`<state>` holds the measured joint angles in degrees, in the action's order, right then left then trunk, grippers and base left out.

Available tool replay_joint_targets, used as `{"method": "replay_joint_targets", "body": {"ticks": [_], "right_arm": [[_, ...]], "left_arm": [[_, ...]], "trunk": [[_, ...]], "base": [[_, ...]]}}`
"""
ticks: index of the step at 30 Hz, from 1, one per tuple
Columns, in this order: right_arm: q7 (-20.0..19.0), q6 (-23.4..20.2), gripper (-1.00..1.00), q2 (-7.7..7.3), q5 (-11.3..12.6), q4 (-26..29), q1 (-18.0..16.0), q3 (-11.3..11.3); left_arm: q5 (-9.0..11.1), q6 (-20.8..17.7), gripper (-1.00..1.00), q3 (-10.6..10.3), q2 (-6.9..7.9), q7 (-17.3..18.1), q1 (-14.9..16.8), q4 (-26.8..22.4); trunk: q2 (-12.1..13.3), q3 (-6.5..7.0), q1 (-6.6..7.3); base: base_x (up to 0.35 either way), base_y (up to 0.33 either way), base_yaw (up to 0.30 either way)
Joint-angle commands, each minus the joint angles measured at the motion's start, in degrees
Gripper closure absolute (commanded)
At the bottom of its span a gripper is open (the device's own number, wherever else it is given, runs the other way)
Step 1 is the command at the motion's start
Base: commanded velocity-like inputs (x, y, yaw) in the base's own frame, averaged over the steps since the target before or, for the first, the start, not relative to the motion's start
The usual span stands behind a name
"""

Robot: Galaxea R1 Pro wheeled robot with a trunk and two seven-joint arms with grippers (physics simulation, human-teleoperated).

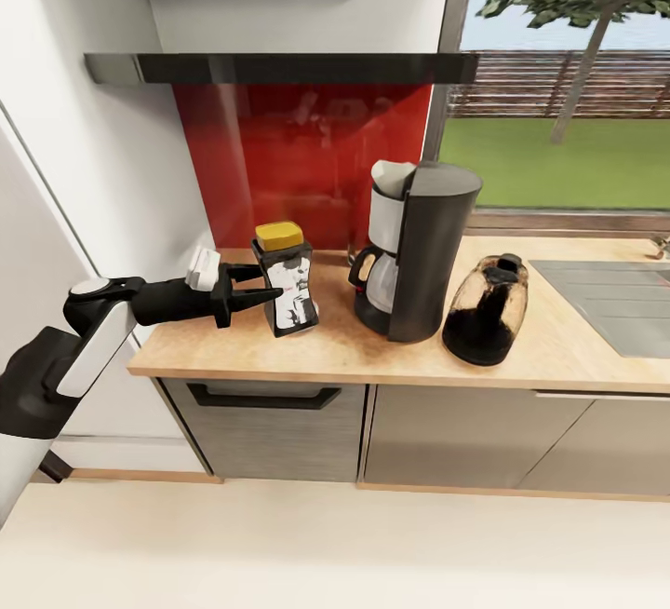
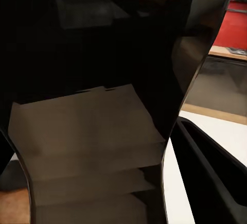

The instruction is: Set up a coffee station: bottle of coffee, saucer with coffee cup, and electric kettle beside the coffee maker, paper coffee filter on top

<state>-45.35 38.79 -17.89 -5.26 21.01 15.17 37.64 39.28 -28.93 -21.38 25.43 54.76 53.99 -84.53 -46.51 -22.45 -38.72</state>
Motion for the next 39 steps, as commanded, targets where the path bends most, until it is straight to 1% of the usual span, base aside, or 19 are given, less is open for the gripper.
{"method": "replay_joint_targets", "body": {"ticks": [1,39], "right_arm": [[-0.3,0.2,-1.0,0.04,-0.5,0.1,0.0,0.5],[-0.3,0.1,-1.0,0.04,-0.5,0.1,0.0,0.4]], "left_arm": [[0.5,-0.4,1.0,-0.1,0.05,0.0,0.0,0.0],[0.5,-0.4,1.0,-0.2,0.05,0.1,0.0,-0.3]], "trunk": [[-0.5,-0.24,-0.24],[-15.7,-7.06,-8.58]], "base": [[0.0,0.0,0.0],[0.0,0.0,0.0]]}}
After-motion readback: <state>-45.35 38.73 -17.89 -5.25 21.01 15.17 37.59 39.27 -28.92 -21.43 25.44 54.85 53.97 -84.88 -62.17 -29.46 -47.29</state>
